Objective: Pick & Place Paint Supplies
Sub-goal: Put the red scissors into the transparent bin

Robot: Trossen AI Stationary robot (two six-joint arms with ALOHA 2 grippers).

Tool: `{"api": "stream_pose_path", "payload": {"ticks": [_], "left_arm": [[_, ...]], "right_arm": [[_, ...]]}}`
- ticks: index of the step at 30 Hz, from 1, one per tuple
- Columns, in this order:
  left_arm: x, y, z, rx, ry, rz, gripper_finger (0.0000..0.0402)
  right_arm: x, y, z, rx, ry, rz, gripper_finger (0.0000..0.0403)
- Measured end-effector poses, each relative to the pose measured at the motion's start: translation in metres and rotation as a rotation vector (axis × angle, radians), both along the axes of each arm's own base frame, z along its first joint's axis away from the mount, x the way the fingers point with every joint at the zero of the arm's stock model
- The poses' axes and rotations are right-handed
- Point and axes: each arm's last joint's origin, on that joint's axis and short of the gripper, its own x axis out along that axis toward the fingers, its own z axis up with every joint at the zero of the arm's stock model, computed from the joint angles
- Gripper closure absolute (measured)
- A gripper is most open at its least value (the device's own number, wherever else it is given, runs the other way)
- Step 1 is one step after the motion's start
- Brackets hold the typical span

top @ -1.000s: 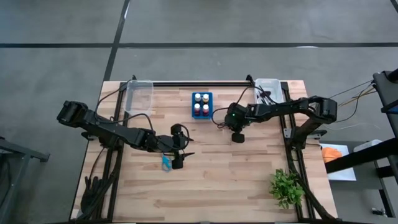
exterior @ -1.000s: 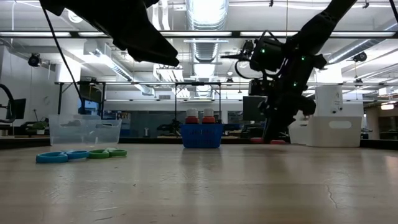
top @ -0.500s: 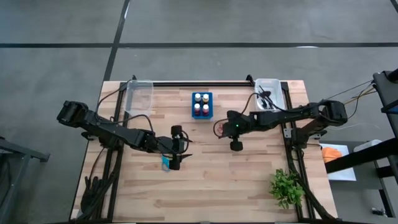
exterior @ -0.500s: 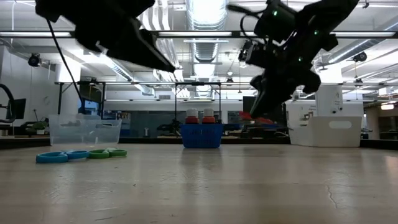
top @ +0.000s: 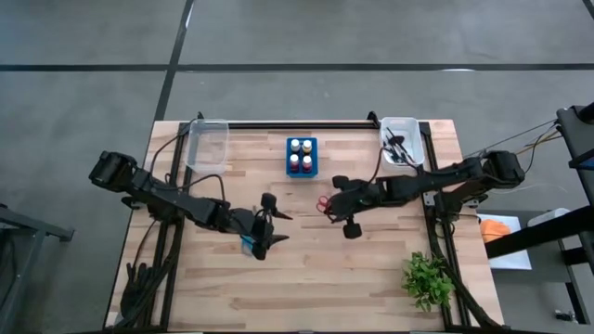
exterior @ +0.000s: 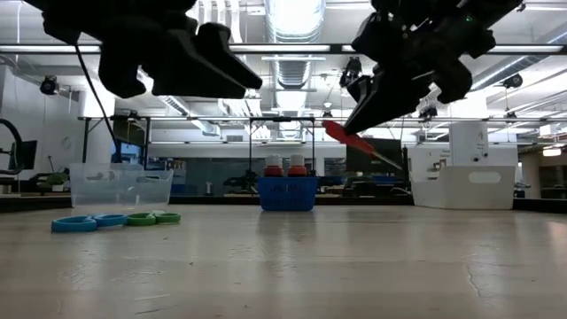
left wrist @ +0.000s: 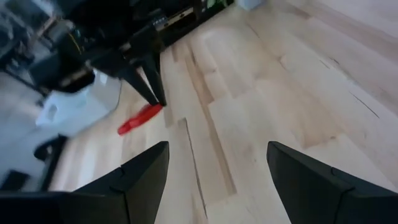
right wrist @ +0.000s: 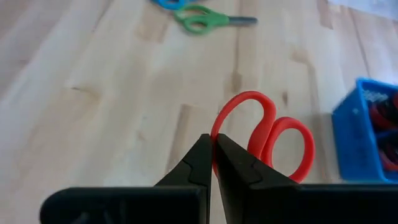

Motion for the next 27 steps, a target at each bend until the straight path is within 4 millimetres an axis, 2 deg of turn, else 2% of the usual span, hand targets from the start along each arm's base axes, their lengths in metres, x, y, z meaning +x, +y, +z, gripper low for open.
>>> {"api": "stream_pose_path", "payload": {"ticks": [6, 14, 22, 27], "left_arm": [[-0.002, -0.016, -0.006, 0.19, -0.001, -0.114, 0.0122], [0.015, -0.036, -0.007, 0.519, -0.036, -0.018, 0.0122], [0.038, -0.047, -0.005, 0.605, -0.03, 0.025, 0.0122], [0.042, -0.052, -0.002, 0.6, -0.042, 0.019, 0.0122]], "right_arm": [[0.006, 0.011, 0.009, 0.092, -0.11, 0.096, 0.0392], [0.01, 0.013, 0.011, 0.143, -0.155, 0.086, 0.0392], [0.009, 0.015, 0.01, 0.15, -0.155, 0.09, 0.0392], [0.007, 0.019, 0.008, 0.162, -0.146, 0.121, 0.0392]]}}
